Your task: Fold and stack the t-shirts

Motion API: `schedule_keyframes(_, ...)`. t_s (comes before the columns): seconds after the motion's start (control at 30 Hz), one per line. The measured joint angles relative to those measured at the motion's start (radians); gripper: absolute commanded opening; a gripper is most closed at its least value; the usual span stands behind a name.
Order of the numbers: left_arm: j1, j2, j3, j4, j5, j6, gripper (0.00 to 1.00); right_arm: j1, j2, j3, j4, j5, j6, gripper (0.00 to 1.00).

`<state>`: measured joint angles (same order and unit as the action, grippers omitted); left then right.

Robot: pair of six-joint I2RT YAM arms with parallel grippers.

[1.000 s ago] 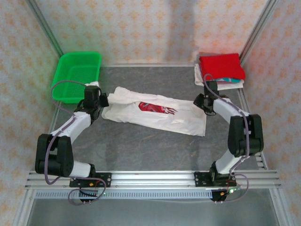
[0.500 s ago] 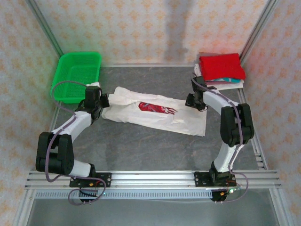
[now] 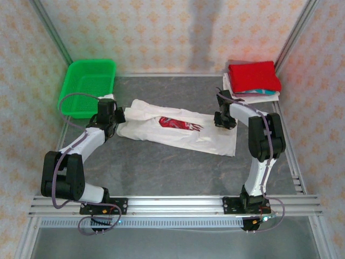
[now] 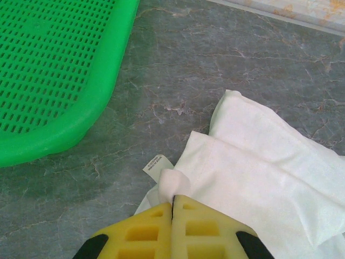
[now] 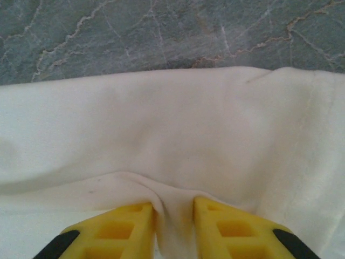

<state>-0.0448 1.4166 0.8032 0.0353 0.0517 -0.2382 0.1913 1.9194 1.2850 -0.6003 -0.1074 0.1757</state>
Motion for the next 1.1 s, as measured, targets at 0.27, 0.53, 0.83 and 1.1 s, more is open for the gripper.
schedule_keyframes(0.27, -0.001, 0.000, 0.000, 0.000, -0.001, 0.000, 0.00, 0.000, -0.056, 0.000, -0.022, 0.034, -0.010, 0.11)
schedule_keyframes(0.53, -0.001, -0.004, 0.002, -0.014, -0.001, 0.000, 0.00, 0.000, -0.080, 0.000, -0.050, 0.052, -0.013, 0.03)
schedule_keyframes(0.83, -0.002, -0.076, 0.002, -0.044, -0.001, 0.000, 0.00, 0.000, -0.176, -0.014, -0.066, 0.079, -0.014, 0.08)
schedule_keyframes(1.1, -0.014, -0.113, -0.007, -0.055, -0.003, -0.006, 0.00, 0.000, -0.188, -0.082, -0.066, 0.082, -0.014, 0.10)
